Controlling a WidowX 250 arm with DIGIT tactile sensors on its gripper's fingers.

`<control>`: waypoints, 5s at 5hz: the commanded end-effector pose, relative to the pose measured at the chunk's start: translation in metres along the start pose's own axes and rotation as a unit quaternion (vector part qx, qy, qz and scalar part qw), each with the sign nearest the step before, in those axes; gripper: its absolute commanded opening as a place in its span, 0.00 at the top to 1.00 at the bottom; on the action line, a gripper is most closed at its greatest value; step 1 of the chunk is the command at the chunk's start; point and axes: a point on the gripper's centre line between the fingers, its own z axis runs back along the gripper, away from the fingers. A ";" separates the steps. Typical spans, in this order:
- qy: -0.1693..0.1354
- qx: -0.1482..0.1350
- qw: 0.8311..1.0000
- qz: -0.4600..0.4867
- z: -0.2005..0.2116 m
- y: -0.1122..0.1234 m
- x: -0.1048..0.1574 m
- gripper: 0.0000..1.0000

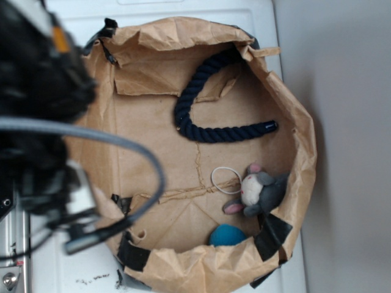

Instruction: Grab the blue rope.

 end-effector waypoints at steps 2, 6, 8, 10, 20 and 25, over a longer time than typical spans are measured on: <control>-0.065 0.008 0.989 0.136 -0.061 0.002 0.069 0.00; -0.056 0.011 0.985 0.161 -0.104 0.008 0.094 0.00; -0.056 0.011 0.985 0.161 -0.104 0.008 0.094 0.00; -0.033 0.020 0.965 0.261 -0.115 0.027 0.100 0.00; -0.115 0.095 0.902 0.405 -0.158 0.044 0.110 0.00; -0.109 0.063 0.919 0.373 -0.144 0.065 0.047 0.00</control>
